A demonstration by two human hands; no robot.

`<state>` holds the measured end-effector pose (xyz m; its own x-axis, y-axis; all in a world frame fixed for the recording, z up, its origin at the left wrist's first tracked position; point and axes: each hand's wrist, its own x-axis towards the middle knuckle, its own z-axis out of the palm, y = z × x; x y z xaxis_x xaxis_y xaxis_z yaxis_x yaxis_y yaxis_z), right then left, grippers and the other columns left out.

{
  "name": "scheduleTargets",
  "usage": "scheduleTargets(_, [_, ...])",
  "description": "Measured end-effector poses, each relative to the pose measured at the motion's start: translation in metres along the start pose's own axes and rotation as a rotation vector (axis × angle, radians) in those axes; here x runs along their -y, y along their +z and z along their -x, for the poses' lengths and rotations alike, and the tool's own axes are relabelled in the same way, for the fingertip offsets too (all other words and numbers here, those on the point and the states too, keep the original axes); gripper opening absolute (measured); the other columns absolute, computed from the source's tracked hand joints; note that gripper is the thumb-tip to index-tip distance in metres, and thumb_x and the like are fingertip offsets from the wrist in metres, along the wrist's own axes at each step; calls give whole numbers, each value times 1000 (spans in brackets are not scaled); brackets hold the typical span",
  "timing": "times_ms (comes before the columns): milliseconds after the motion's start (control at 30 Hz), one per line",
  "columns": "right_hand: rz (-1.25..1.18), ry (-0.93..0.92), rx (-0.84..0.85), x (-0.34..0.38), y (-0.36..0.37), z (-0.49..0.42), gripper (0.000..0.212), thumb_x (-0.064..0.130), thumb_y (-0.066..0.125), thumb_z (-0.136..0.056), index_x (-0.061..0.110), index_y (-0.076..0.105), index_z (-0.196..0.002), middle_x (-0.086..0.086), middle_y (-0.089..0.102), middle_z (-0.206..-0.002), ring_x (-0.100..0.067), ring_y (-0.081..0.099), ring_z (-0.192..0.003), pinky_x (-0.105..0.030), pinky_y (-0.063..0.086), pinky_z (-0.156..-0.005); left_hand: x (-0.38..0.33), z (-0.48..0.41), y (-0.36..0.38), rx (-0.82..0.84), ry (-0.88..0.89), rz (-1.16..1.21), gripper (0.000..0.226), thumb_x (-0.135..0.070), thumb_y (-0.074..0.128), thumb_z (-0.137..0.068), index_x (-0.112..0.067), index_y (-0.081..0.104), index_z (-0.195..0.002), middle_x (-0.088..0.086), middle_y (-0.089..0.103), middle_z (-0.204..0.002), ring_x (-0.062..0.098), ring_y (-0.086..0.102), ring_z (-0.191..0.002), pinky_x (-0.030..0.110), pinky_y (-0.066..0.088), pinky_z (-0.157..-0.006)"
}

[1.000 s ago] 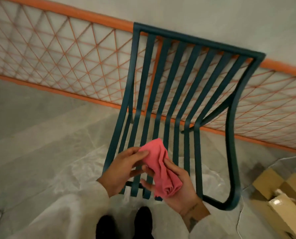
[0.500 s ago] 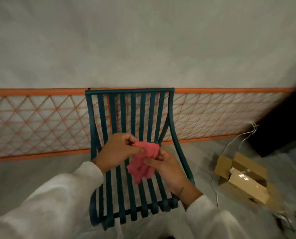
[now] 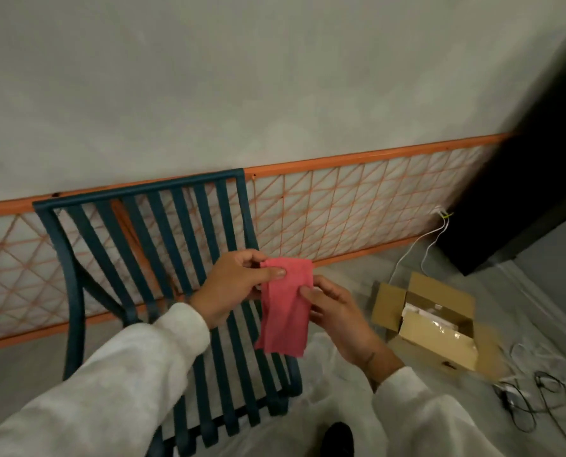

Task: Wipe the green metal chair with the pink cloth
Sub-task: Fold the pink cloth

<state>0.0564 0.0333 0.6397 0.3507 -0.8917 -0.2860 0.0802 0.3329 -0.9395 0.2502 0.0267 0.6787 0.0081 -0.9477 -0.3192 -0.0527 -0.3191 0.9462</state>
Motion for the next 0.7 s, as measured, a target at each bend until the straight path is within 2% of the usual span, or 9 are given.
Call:
scheduleTargets(133, [24, 96, 45, -5, -94, -29, 38, 9, 66, -88, 14, 59, -125, -10, 68, -119, -28, 65, -109, -41, 55, -89, 20, -55, 75, -80, -121, 126, 26, -13, 80, -78, -3, 71, -100, 12, 76, -95, 21, 74, -80, 33, 62, -69])
scheduleTargets(200, [3, 159, 17, -14, -136, -42, 34, 5, 65, -89, 14, 61, -121, -9, 70, -115, -26, 68, -103, -34, 55, -80, 36, -77, 112, -107, -191, 195, 26, -16, 78, -79, -5, 70, -101, 12, 76, -95, 20, 74, -81, 32, 61, -70])
scheduleTargets(267, [-40, 226, -27, -28, -167, -54, 29, 5, 62, -91, 13, 63, -119, -9, 72, -111, -22, 68, -98, -34, 55, -76, 56, -91, 141, -75, -300, 278, 31, -21, 77, -81, -9, 69, -109, 11, 76, -101, 23, 74, -88, 33, 59, -72])
scheduleTargets(367, [-88, 340, -59, -62, -203, -67, 26, 7, 59, -92, 15, 66, -116, -11, 71, -113, -25, 66, -100, -43, 53, -87, 98, -98, 180, 16, -486, 353, 32, -26, 72, -85, -12, 70, -114, 10, 75, -108, 26, 73, -94, 36, 59, -78])
scheduleTargets(467, [-77, 480, -80, -107, -230, -78, 24, 7, 57, -93, 16, 69, -112, -14, 70, -113, -27, 64, -101, -46, 49, -90, 150, -107, 211, -12, -648, 433, 37, -32, 73, -83, -8, 72, -112, 14, 74, -110, 25, 71, -92, 35, 56, -79])
scheduleTargets(600, [-81, 633, -88, -178, -257, -87, 24, 11, 57, -95, 17, 67, -116, -17, 68, -118, -28, 65, -102, -49, 51, -91, 226, -119, 239, -61, -788, 529, 34, -24, 72, -84, -3, 71, -111, 17, 74, -108, 34, 69, -103, 40, 57, -86])
scheduleTargets(700, [-110, 698, -120, -238, -278, -101, 27, 10, 57, -94, 18, 65, -118, -23, 66, -119, -35, 66, -105, -57, 48, -95, 288, -133, 257, -89, -850, 574, 31, -17, 69, -86, -3, 67, -114, 15, 75, -106, 29, 72, -98, 37, 58, -81])
